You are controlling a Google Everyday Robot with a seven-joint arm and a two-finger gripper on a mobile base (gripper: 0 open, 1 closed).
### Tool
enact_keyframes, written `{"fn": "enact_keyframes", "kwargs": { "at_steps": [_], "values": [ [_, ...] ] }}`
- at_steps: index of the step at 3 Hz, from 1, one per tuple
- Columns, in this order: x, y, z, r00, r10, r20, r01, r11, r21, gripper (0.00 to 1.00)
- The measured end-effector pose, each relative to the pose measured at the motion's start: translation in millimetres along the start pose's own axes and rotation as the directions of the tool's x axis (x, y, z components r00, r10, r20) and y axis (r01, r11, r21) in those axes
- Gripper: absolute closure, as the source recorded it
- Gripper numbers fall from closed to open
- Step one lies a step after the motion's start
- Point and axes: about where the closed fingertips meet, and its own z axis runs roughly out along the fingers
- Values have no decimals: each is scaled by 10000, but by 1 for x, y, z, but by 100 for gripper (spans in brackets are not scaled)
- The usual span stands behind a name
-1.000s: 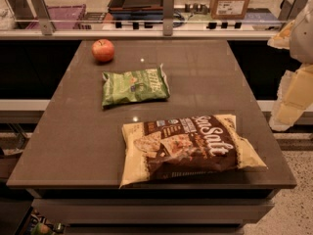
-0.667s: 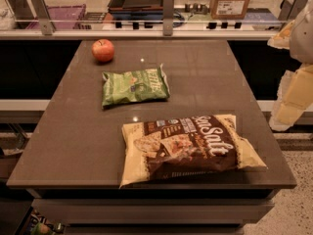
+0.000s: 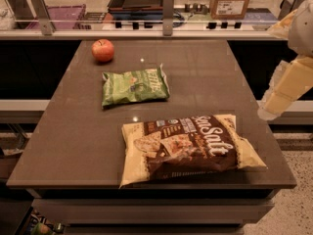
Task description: Pick apple
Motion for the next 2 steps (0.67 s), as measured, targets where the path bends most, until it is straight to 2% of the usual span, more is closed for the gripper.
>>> {"fn": "enact_keyframes", "kwargs": {
  "at_steps": [1,2],
  "values": [
    [-18,-21,-1,9924,373,1174,-456,9965,693,0],
    [-39,-50,-2,9717,489,2310,-785,9896,1208,0]
  ]
}}
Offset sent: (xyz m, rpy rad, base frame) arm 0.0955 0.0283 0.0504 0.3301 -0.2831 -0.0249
